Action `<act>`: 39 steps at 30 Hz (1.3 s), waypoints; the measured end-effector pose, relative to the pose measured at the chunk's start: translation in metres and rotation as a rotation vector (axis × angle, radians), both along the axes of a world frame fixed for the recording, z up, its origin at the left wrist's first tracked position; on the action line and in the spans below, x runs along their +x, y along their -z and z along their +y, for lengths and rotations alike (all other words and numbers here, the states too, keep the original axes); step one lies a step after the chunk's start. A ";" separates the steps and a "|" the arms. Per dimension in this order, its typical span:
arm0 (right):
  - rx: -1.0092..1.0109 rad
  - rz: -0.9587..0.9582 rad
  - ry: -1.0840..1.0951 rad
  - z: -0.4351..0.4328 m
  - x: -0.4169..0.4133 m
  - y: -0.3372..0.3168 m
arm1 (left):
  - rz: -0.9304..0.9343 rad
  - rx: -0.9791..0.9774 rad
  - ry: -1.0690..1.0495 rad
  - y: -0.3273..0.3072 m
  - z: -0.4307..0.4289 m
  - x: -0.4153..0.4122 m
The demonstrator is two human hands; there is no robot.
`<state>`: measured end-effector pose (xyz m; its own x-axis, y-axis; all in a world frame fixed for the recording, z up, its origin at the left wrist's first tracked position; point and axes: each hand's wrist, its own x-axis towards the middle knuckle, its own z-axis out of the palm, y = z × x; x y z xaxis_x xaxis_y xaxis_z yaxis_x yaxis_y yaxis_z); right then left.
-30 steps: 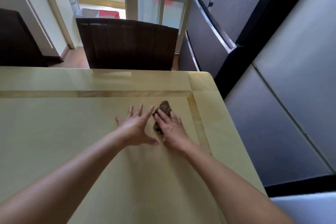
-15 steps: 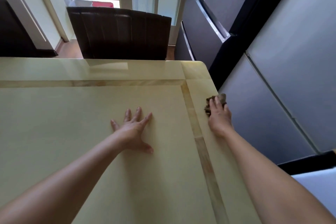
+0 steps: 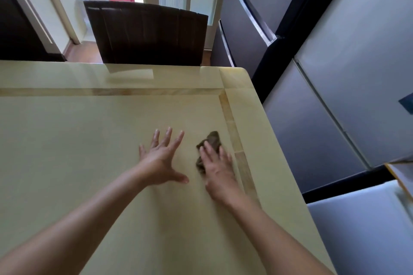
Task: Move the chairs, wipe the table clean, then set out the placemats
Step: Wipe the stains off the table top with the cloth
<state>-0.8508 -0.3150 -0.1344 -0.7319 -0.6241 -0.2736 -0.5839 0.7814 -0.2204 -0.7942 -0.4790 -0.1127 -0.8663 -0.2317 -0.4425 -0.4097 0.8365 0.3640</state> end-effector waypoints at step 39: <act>-0.010 -0.057 -0.191 0.080 0.086 -0.005 | -0.167 -0.096 0.166 -0.002 0.062 0.101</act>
<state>-0.7645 -0.2346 -0.1295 -0.5837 -0.7528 -0.3044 -0.7074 0.6555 -0.2646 -0.6933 -0.4173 -0.1105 -0.8128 -0.1398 -0.5656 -0.3112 0.9249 0.2186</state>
